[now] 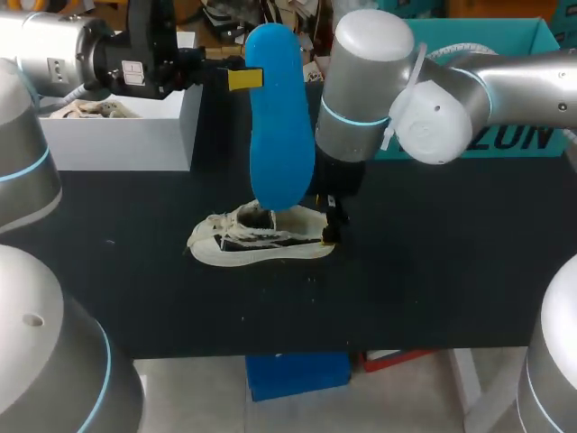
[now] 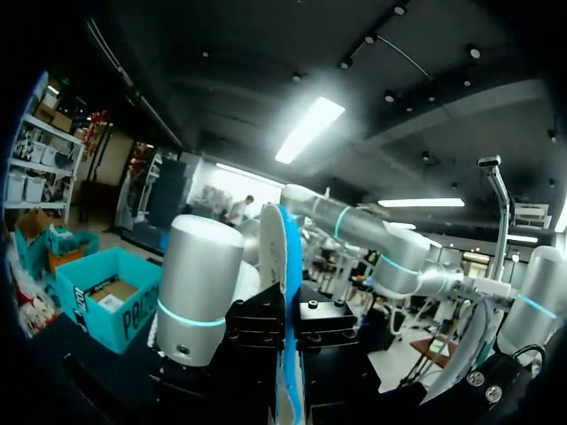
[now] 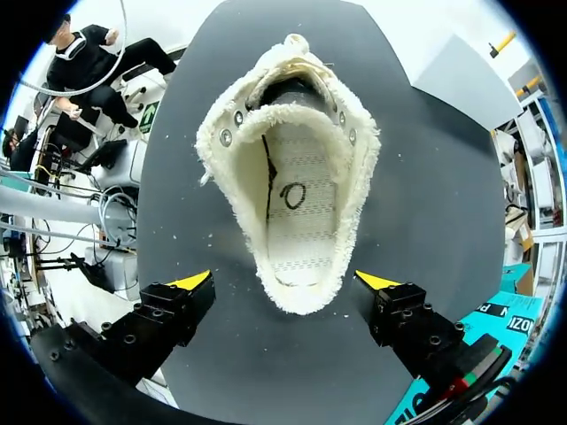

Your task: Take the shoe out of the shoebox, open the shoe tongue, remove and reinsert the insole, then place the shoe into the shoebox

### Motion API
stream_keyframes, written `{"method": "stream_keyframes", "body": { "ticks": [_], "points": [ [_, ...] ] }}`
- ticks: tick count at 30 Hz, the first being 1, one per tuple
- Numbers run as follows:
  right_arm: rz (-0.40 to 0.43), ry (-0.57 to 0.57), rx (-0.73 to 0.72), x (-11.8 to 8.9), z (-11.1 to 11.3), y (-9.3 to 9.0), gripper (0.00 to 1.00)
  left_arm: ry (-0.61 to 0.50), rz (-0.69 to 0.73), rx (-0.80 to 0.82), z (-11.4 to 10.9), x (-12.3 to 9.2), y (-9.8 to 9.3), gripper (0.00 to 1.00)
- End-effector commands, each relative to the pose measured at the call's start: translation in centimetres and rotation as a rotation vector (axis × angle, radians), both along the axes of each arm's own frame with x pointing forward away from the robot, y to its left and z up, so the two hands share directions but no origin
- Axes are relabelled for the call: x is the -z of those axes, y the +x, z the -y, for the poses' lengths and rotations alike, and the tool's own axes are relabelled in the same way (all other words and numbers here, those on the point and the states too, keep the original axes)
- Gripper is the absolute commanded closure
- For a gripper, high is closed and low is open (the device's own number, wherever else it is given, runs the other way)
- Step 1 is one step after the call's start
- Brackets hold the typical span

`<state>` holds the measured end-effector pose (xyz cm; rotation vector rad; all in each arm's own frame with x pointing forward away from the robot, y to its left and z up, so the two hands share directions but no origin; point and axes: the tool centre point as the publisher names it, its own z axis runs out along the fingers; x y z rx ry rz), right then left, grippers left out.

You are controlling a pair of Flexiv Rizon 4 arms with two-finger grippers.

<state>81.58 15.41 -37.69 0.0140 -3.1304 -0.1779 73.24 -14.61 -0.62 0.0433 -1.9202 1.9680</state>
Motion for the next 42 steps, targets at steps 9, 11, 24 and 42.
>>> {"method": "stream_keyframes", "body": {
  "ticks": [9, 11, 24, 42],
  "points": [
    [0.007, -0.038, 0.006, -0.4, -0.5, 0.2, 0.0, 0.0, 0.001, -0.003, 0.1, 0.1, -0.1, 1.0],
    [0.008, -0.04, 0.004, -0.4, -0.6, 0.2, 0.0, 0.0, 0.001, -0.003, 0.1, 0.1, -0.1, 1.0],
    [0.053, 0.046, -0.013, -0.6, -0.6, 0.5, 0.0, 0.0, 0.001, -0.003, 0.1, 0.1, -0.1, 1.0],
    [0.164, 0.425, 0.028, 0.6, -0.2, 0.4, 0.0, 0.0, 0.001, -0.003, 0.1, 0.1, -0.1, 1.0]
  ]
}}
